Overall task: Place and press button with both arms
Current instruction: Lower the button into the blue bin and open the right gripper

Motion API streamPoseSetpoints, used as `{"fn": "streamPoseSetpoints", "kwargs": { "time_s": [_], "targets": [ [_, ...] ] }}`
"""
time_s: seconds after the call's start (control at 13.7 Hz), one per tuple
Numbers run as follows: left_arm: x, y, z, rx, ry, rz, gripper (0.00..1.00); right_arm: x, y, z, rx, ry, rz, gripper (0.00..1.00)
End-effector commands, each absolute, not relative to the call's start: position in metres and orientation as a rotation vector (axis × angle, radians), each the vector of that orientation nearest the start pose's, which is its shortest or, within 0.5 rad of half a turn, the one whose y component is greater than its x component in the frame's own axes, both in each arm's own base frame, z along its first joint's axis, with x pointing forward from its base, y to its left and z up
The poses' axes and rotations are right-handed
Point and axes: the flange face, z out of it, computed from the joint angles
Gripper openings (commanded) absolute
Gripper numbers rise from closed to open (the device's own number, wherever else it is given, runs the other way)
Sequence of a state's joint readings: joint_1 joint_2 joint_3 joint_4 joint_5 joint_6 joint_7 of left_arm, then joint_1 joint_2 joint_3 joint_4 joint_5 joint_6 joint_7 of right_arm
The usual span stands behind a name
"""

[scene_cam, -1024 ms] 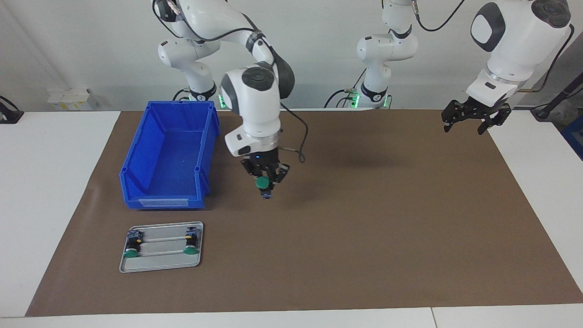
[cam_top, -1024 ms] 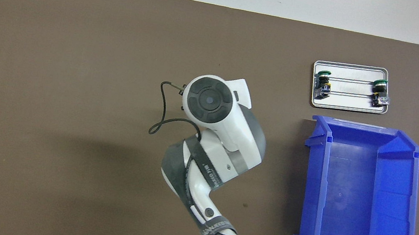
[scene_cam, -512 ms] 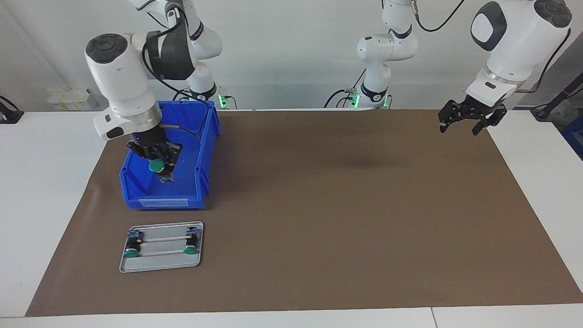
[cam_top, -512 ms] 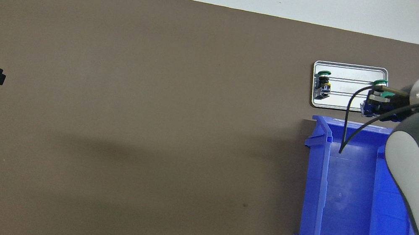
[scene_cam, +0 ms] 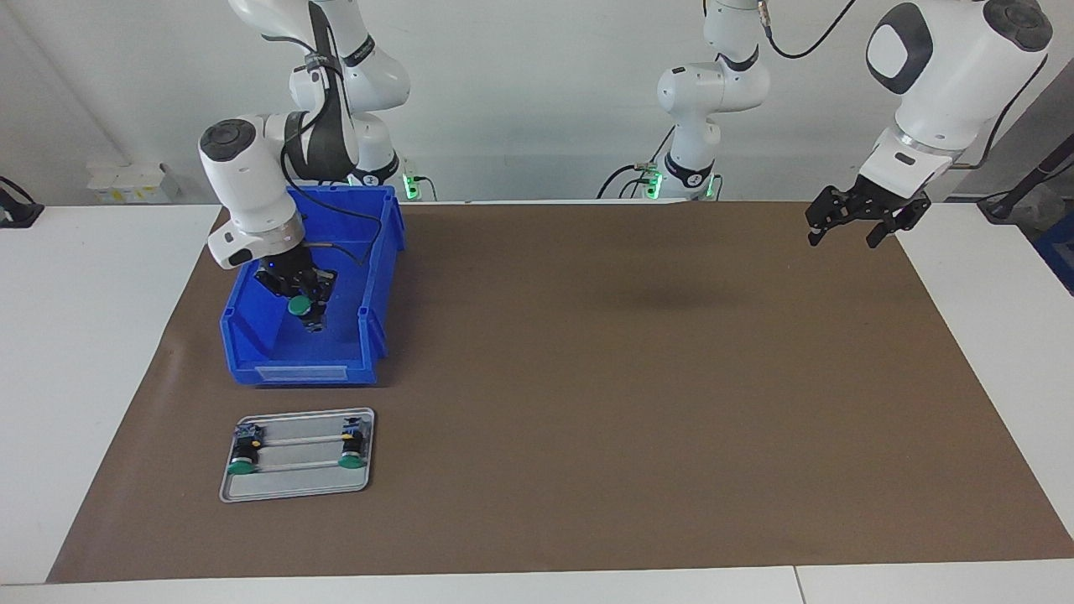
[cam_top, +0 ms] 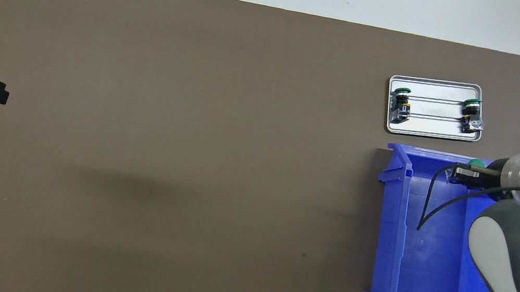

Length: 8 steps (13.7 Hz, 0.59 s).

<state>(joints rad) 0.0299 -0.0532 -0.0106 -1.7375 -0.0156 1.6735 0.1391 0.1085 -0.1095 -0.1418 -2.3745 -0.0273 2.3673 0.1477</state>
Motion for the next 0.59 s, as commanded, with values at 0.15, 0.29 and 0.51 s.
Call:
{"fn": "streamPoseSetpoints", "kwargs": {
  "time_s": [0.15,0.29,0.51],
  "targets": [
    [0.534,0.007,0.586,-3.159,0.192,0.009,1.0,0.472,-0.022,0.34,-3.128,0.226,-0.209,0.0],
    [0.534,0.008,0.586,-3.157,0.195,0.005,1.0,0.473,-0.028,0.332,-3.131,0.24,-0.197,0.0],
    [0.534,0.008,0.586,-3.156,0.197,0.005,1.0,0.474,-0.031,0.324,-3.132,0.254,-0.193,0.36]
  ]
}}
